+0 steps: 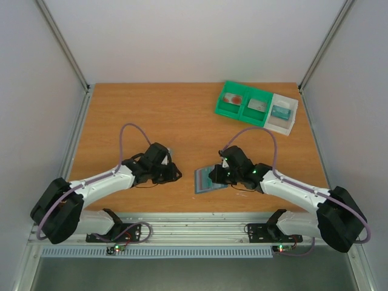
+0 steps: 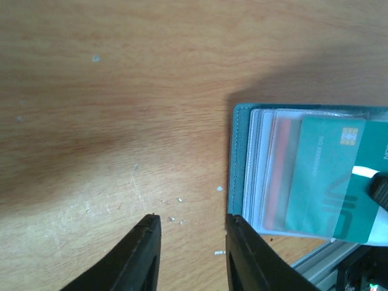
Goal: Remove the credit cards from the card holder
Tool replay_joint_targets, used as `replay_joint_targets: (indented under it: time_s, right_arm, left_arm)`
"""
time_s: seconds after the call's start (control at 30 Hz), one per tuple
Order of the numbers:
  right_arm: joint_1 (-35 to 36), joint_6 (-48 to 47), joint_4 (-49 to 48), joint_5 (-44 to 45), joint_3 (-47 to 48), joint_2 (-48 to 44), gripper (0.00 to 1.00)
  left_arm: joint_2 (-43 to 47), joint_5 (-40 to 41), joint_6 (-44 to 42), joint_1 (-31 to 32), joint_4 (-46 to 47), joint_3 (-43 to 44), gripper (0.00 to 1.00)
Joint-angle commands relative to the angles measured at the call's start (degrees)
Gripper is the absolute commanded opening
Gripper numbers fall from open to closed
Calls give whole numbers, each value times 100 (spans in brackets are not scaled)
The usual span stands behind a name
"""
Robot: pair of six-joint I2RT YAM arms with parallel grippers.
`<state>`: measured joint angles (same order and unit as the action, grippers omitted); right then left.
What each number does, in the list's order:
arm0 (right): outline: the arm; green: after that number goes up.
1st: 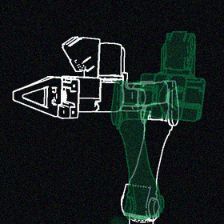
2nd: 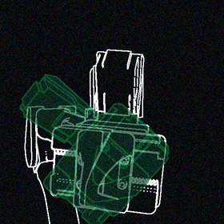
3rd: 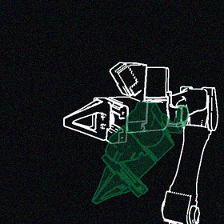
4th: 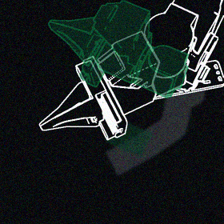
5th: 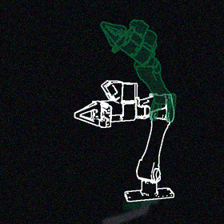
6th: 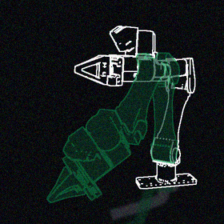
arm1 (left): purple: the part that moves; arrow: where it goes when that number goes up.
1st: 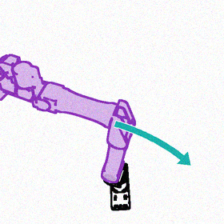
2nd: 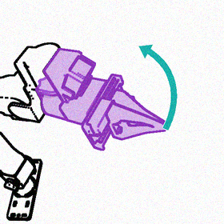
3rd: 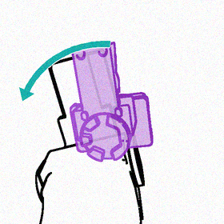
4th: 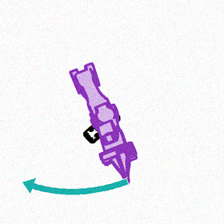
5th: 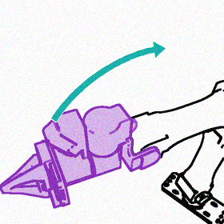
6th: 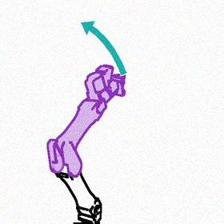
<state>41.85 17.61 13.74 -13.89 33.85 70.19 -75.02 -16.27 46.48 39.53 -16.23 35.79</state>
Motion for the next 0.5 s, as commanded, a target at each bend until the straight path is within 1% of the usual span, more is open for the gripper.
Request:
replay_joint_targets:
  time_s: [0.0, 0.03, 0.1, 0.2, 0.27, 0.37, 0.47]
  right_arm:
    - [40, -216, 566, 113, 277, -437, 1]
    - [38, -259, 621, 81, 292, -534, 1]
    - [39, -387, 701, -21, 324, -734, 1]
    - [46, -588, 804, -292, 440, -935, 1]
    - [43, -672, 1005, -236, 543, -991, 1]
    - [40, -702, 1146, -87, 580, -1002, 1]
    - [48, -640, 957, -346, 446, -1132, 1]
  left_arm:
    - [332, 188, -78, 20, -386, 320, 34]
    - [403, 178, -78, 15, -443, 372, 36]
    - [589, 147, -111, 20, -590, 467, 45]
    - [918, 30, -264, 25, -700, 554, 53]
    - [1132, 16, -340, 14, -782, 584, 55]
    - [1288, 59, -449, 20, -942, 617, 56]
    - [1359, -273, -546, 21, -814, 597, 56]
